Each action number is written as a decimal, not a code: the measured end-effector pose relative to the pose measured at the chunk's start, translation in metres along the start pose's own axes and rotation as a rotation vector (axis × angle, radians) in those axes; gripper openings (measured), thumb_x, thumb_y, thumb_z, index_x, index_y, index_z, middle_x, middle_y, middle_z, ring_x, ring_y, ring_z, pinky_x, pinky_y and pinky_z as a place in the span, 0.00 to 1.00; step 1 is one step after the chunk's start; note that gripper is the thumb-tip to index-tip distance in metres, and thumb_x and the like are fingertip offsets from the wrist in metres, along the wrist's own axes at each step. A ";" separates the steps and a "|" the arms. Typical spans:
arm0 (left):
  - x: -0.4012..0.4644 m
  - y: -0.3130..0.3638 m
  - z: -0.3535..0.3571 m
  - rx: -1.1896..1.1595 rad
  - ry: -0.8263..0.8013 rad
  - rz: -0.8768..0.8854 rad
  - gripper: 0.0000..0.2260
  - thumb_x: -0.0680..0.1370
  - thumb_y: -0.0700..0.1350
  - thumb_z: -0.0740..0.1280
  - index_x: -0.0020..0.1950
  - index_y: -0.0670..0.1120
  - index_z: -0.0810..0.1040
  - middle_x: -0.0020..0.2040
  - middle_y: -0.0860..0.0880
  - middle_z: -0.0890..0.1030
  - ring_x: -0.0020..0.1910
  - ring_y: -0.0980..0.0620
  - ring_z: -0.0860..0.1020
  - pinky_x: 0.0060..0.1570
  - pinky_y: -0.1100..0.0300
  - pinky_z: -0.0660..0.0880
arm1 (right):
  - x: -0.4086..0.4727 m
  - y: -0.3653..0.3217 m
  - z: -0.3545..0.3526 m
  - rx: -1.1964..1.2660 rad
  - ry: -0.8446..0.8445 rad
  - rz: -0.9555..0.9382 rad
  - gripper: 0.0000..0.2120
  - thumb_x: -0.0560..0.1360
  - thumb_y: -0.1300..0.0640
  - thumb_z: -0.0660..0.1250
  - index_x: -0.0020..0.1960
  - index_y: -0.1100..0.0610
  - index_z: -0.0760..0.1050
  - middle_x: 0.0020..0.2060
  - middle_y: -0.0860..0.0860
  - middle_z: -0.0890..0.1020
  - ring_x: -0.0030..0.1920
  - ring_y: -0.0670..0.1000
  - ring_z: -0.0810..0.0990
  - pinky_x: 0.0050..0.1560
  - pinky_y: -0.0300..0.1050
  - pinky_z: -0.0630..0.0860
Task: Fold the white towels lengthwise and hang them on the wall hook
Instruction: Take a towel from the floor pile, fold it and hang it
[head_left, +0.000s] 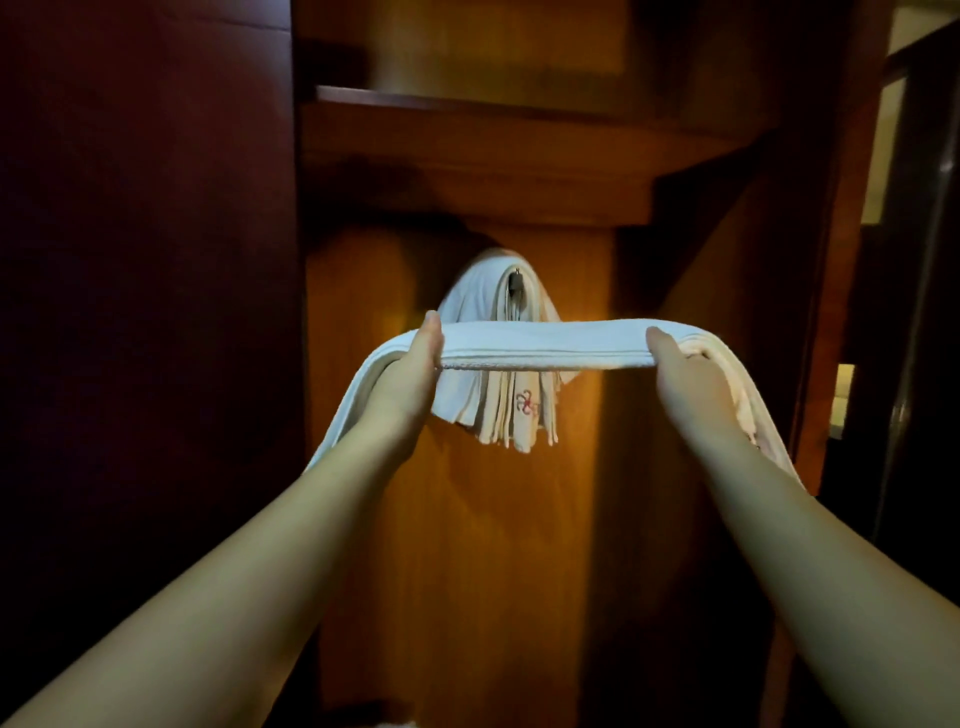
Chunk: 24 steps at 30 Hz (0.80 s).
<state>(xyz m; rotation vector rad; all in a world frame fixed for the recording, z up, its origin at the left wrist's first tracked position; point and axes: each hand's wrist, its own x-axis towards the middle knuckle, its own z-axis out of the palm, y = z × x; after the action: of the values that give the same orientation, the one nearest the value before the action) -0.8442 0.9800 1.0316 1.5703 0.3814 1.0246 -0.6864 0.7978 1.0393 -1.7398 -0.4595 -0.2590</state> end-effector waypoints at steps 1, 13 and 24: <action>0.014 0.000 -0.001 0.028 -0.016 0.001 0.14 0.84 0.59 0.56 0.54 0.52 0.75 0.43 0.60 0.75 0.39 0.68 0.72 0.35 0.73 0.66 | 0.012 0.000 0.010 -0.005 0.000 -0.011 0.28 0.83 0.43 0.55 0.72 0.64 0.70 0.69 0.59 0.74 0.68 0.59 0.71 0.60 0.45 0.63; 0.196 -0.014 0.013 0.055 -0.076 0.015 0.30 0.79 0.69 0.55 0.73 0.52 0.72 0.73 0.48 0.72 0.71 0.50 0.68 0.61 0.56 0.62 | 0.151 -0.025 0.095 -0.037 0.043 -0.128 0.29 0.82 0.41 0.55 0.70 0.63 0.72 0.68 0.60 0.76 0.67 0.59 0.73 0.64 0.45 0.64; 0.300 -0.003 0.042 0.088 -0.046 0.104 0.19 0.83 0.64 0.53 0.62 0.54 0.74 0.50 0.54 0.75 0.38 0.63 0.69 0.50 0.63 0.65 | 0.281 -0.049 0.148 0.021 0.010 -0.175 0.28 0.82 0.40 0.56 0.70 0.61 0.73 0.67 0.61 0.76 0.65 0.61 0.74 0.62 0.47 0.67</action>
<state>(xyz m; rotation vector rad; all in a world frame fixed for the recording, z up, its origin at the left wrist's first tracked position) -0.6419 1.1713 1.1509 1.7044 0.3202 1.0614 -0.4677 0.9955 1.1670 -1.6785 -0.6063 -0.3867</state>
